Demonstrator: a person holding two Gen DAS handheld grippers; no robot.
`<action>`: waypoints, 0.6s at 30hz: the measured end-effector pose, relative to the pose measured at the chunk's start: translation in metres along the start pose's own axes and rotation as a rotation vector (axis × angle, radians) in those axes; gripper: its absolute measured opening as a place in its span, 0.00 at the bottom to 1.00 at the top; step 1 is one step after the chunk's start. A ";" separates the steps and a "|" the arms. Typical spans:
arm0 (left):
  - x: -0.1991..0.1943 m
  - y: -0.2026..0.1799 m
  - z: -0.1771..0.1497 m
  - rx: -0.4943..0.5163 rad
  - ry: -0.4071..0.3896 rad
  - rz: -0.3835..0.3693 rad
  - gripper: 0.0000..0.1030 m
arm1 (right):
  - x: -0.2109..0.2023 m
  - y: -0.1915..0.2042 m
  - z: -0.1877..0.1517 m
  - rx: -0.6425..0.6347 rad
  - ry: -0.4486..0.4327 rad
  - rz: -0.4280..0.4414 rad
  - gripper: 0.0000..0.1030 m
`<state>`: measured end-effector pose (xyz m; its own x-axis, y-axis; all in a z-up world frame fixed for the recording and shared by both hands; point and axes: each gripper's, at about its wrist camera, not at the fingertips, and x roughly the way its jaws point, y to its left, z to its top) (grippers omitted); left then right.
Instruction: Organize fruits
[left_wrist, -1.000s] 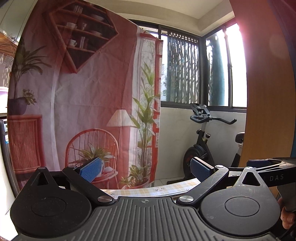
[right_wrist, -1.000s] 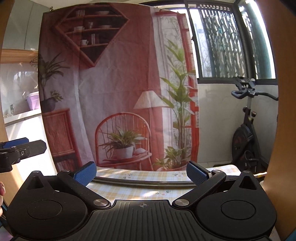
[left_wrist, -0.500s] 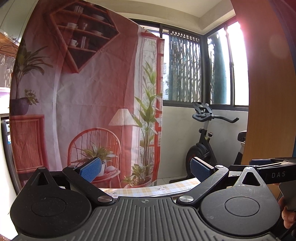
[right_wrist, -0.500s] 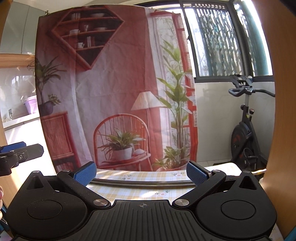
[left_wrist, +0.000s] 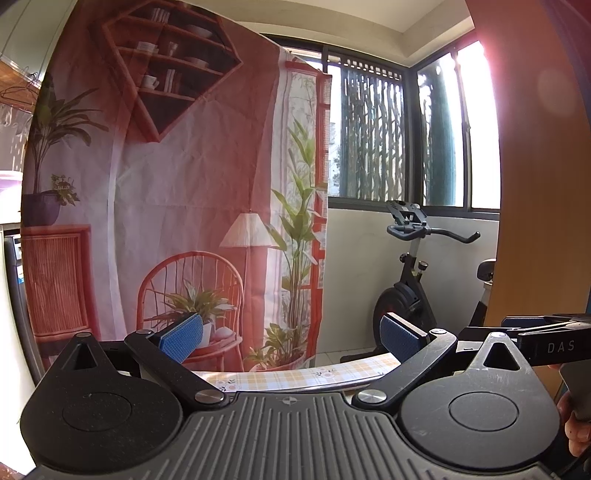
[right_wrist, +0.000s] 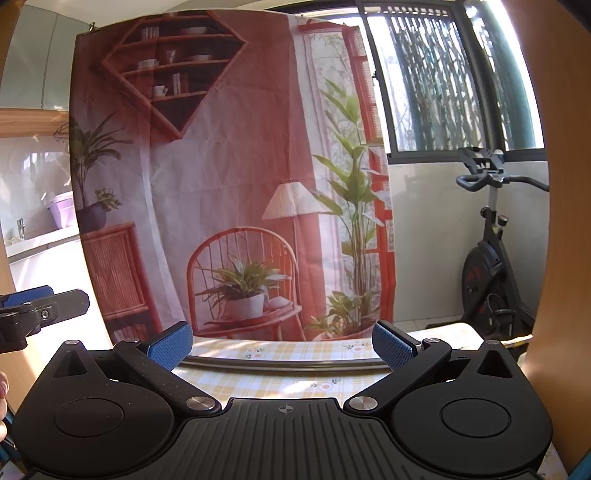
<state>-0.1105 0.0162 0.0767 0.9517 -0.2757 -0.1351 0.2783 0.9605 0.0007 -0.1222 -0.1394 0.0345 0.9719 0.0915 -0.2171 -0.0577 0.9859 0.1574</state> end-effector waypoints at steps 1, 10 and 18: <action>0.000 0.000 0.000 0.001 0.001 0.001 1.00 | 0.000 0.001 0.000 0.001 0.000 0.000 1.00; 0.000 0.000 0.003 -0.005 0.005 0.004 1.00 | -0.001 0.005 -0.002 0.006 -0.006 -0.006 1.00; 0.002 0.001 0.003 -0.007 0.011 -0.004 1.00 | -0.001 0.004 -0.001 0.008 -0.006 -0.006 1.00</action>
<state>-0.1083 0.0161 0.0794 0.9490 -0.2792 -0.1463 0.2813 0.9596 -0.0065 -0.1237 -0.1358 0.0339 0.9734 0.0852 -0.2125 -0.0505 0.9853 0.1634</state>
